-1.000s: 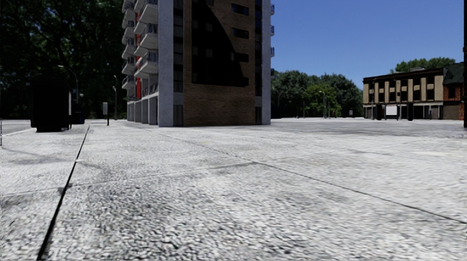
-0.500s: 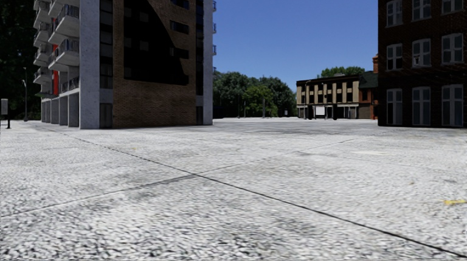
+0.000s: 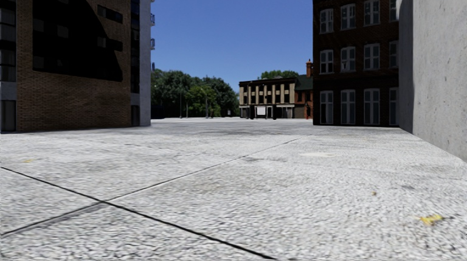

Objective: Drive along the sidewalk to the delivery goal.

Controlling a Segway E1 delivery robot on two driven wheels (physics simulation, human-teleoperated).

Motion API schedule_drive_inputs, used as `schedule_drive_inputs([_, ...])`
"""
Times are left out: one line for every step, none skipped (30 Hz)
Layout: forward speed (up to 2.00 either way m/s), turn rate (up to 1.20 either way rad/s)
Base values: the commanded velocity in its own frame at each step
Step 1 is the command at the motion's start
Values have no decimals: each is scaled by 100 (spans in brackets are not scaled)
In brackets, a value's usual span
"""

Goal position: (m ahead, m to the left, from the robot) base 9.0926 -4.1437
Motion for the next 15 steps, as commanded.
schedule_drive_inputs([154, -59])
schedule_drive_inputs([154, -59])
schedule_drive_inputs([154, -59])
schedule_drive_inputs([154, -59])
schedule_drive_inputs([154, -59])
schedule_drive_inputs([154, -59])
schedule_drive_inputs([154, -59])
schedule_drive_inputs([154, -59])
schedule_drive_inputs([154, -59])
schedule_drive_inputs([154, -59])
schedule_drive_inputs([154, -54])
schedule_drive_inputs([154, -34])
schedule_drive_inputs([154, -3])
schedule_drive_inputs([154, -3])
schedule_drive_inputs([154, 0])
